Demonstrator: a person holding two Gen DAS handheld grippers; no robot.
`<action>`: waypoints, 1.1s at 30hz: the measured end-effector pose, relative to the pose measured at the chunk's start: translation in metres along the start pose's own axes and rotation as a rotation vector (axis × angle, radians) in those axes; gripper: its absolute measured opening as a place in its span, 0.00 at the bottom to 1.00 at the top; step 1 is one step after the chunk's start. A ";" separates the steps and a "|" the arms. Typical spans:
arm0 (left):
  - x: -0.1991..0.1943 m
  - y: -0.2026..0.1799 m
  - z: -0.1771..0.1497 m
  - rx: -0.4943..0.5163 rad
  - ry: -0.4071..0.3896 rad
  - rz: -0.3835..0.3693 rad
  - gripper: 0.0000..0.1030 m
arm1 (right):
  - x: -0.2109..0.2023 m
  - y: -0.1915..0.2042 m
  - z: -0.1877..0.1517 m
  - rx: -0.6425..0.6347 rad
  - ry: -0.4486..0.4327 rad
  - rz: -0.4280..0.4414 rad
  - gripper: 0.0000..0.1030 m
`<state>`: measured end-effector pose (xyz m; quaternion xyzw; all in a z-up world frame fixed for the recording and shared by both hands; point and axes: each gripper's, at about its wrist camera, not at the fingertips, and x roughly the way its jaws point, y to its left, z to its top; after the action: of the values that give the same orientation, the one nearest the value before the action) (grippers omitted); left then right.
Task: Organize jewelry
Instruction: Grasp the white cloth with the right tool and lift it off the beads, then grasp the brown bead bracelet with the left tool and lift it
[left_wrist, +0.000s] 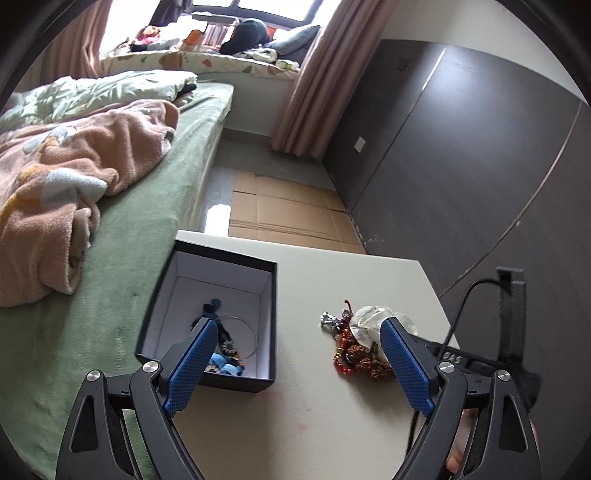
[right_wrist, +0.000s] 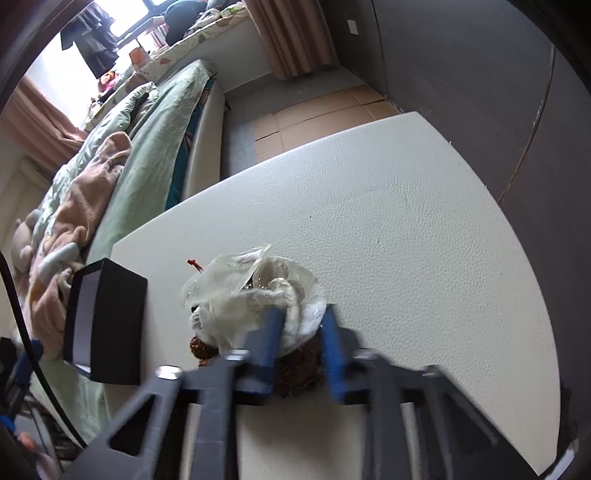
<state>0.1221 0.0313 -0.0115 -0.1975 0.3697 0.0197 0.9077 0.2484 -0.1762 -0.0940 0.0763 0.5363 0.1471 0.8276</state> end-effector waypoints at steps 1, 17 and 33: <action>0.002 -0.004 -0.001 0.010 0.003 0.000 0.87 | -0.005 -0.002 -0.001 0.005 -0.012 0.009 0.03; 0.057 -0.043 -0.012 0.049 0.154 -0.062 0.41 | -0.090 -0.050 -0.007 0.167 -0.161 0.200 0.03; 0.119 -0.058 -0.025 0.024 0.326 -0.032 0.29 | -0.091 -0.053 -0.009 0.197 -0.132 0.213 0.03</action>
<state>0.2022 -0.0449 -0.0884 -0.1933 0.5090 -0.0316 0.8382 0.2142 -0.2561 -0.0344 0.2231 0.4814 0.1752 0.8293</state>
